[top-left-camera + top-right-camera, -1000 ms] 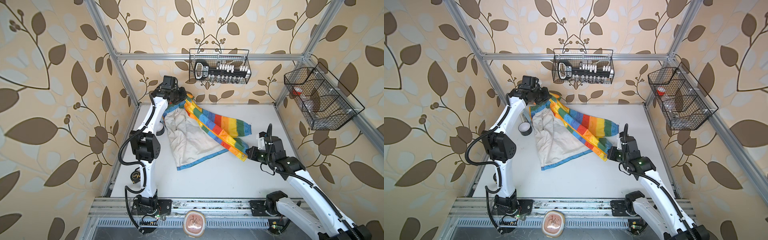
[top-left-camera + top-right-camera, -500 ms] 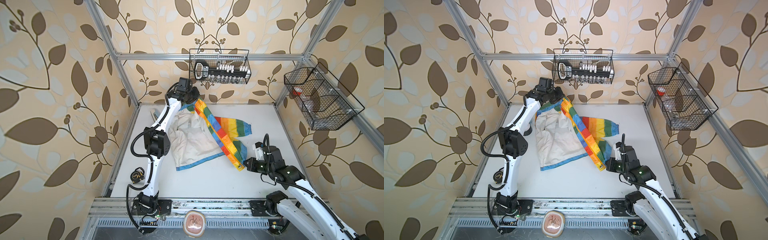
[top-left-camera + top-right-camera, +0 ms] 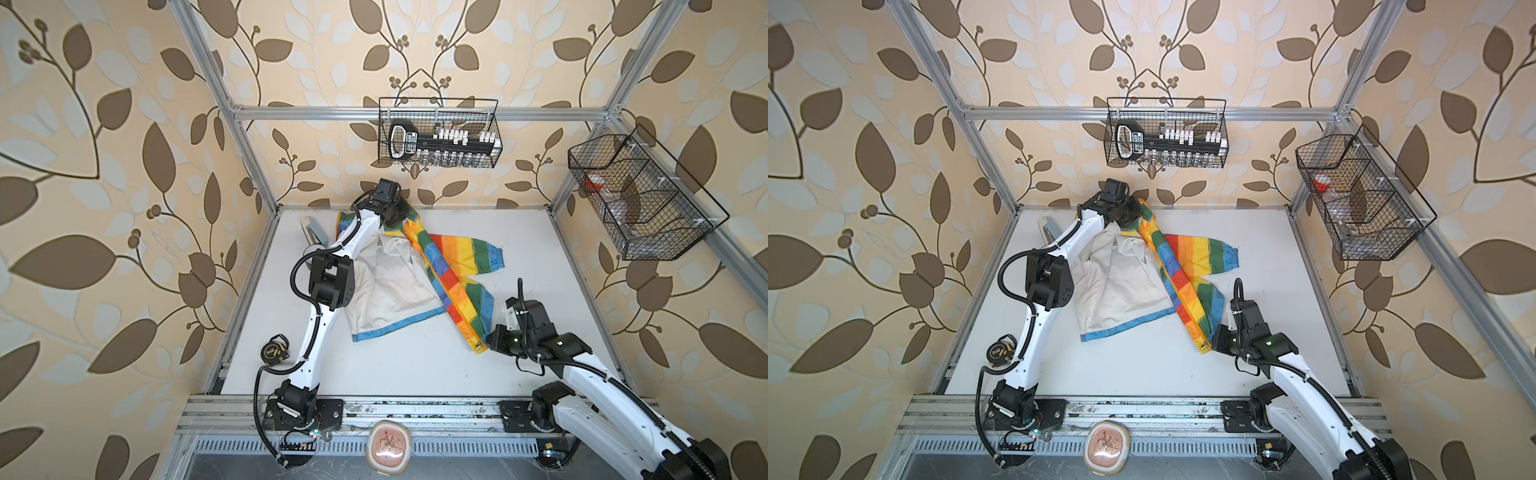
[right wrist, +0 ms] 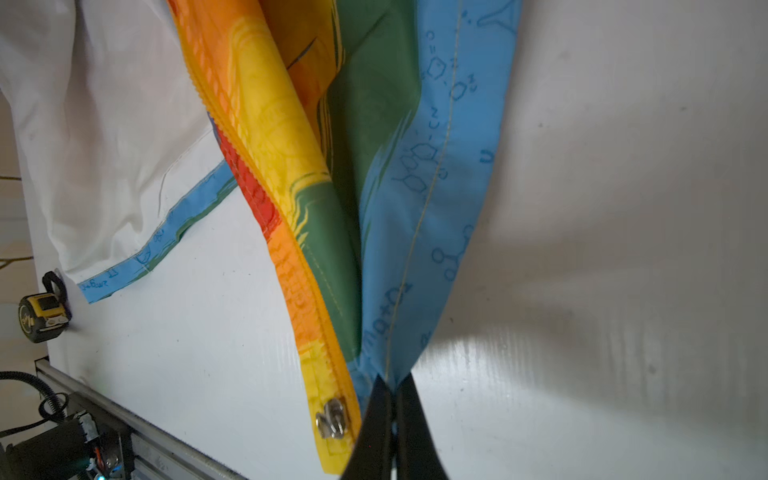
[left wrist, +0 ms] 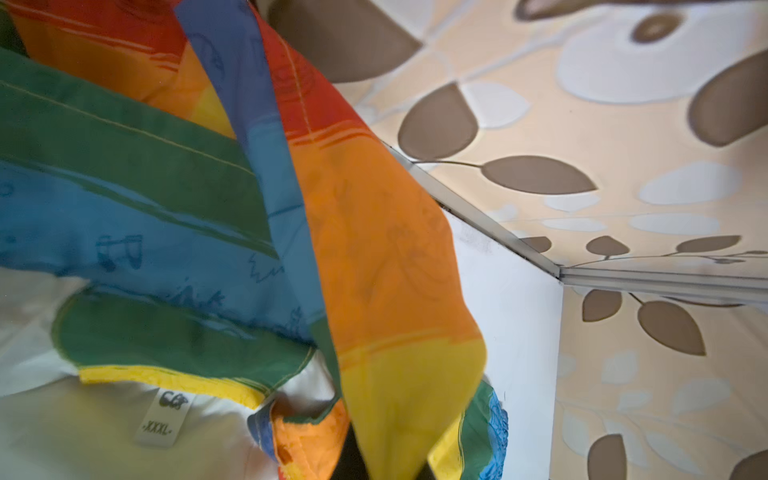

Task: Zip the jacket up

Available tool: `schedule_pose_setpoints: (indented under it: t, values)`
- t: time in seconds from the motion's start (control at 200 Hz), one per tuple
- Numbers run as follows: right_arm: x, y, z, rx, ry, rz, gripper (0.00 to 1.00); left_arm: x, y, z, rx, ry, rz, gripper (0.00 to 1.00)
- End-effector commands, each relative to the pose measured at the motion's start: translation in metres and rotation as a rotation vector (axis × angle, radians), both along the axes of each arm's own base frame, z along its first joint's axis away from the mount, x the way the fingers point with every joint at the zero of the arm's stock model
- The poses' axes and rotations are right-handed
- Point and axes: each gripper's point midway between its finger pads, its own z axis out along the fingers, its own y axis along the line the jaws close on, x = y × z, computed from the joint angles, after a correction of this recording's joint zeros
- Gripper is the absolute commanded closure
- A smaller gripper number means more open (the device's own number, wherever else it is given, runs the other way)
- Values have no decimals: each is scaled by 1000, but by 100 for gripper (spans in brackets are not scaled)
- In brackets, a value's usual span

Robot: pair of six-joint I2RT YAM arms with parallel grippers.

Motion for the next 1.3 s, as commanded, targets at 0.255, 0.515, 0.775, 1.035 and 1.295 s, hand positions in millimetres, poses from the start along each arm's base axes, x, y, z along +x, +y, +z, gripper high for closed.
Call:
schedule_pose_setpoints:
  t: [0.255, 0.515, 0.775, 1.035, 1.295]
  values:
    - [4, -11, -13, -68, 19, -69, 100, 44, -2, 33, -192, -158, 71, 99]
    - [15, -19, -19, -96, 22, -145, 41, 47, -13, 26, -246, -157, 47, 2]
    - [35, -17, 18, -122, -75, -136, 31, 14, 12, 40, -94, -122, 55, 1]
    - [50, 6, 59, -152, -180, -59, 17, -46, 76, 47, 66, -52, 160, 1]
    - [63, 69, 93, -173, -269, 99, 10, -109, 149, 70, 169, -20, 208, 1]
